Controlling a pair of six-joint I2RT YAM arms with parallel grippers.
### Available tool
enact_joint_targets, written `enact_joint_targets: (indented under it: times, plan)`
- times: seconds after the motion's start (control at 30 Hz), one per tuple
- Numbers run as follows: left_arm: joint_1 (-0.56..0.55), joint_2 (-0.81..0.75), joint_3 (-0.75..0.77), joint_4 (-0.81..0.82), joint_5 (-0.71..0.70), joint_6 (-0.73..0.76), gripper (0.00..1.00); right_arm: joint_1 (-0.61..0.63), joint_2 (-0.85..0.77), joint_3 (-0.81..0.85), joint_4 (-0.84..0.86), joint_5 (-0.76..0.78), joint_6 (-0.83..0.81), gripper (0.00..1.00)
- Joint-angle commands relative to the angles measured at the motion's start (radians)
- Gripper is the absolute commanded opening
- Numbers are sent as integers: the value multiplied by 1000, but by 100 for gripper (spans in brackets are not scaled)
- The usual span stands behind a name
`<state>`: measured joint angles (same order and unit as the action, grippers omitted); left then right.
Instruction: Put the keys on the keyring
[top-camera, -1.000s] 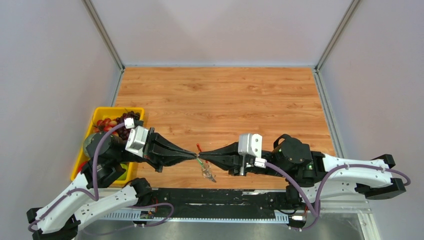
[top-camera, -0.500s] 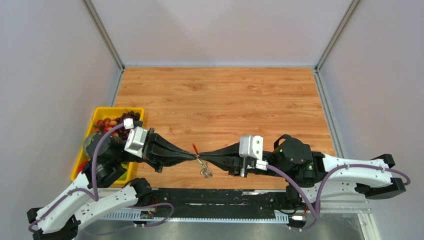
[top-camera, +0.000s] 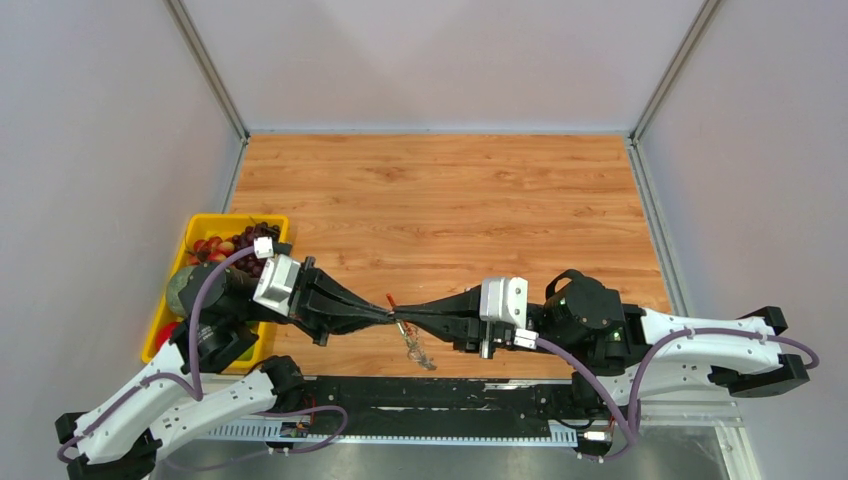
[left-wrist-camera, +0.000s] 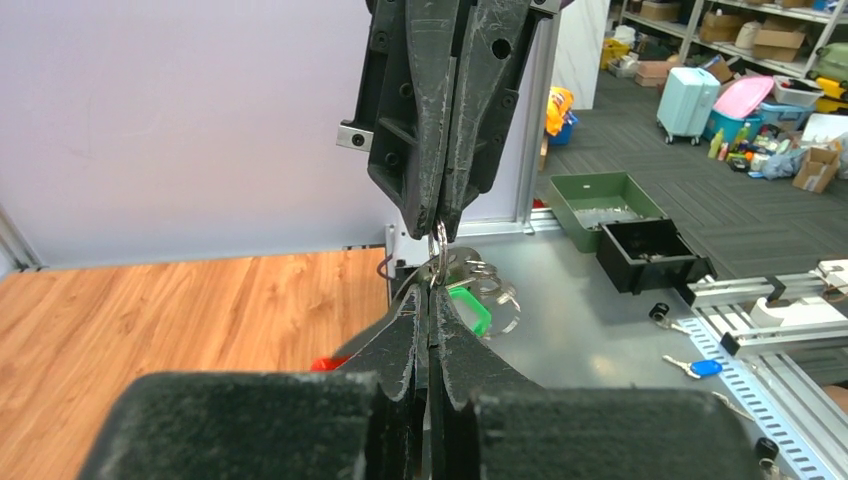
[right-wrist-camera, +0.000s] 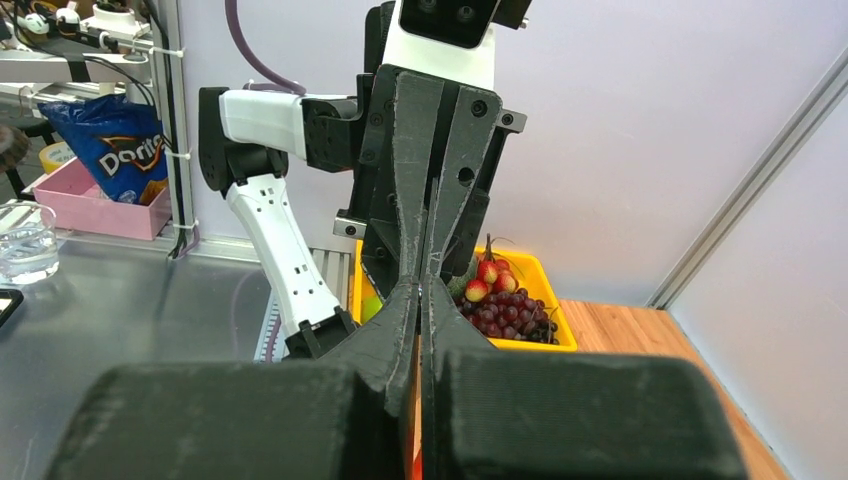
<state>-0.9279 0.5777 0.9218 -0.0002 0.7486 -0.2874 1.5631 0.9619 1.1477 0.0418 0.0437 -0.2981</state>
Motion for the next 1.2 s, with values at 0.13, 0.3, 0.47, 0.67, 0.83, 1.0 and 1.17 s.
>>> enact_joint_targets:
  times: [0.13, 0.3, 0.47, 0.67, 0.83, 1.0, 1.17]
  plan:
    - [2, 14, 4, 33, 28, -17, 4, 5, -4, 50, 93, -7, -21, 0]
    - [2, -11, 4, -20, -35, 4, 25, 6, -12, 50, 71, 68, -16, 0]
    - [1, -53, -11, -75, -152, 35, 47, 5, 0, 61, 15, 199, 4, 0]
    - [1, -83, -32, -130, -288, 56, 51, 4, 16, 33, -37, 363, 24, 0]
    - [1, -71, -42, -181, -401, 68, 51, -25, 33, -5, -95, 482, 87, 0]
    - [1, -49, -55, -214, -465, 83, 51, -145, 79, -20, -197, 479, 229, 0]
    - [1, -44, -75, -239, -569, 92, 56, -310, 88, -76, -254, 359, 371, 0]
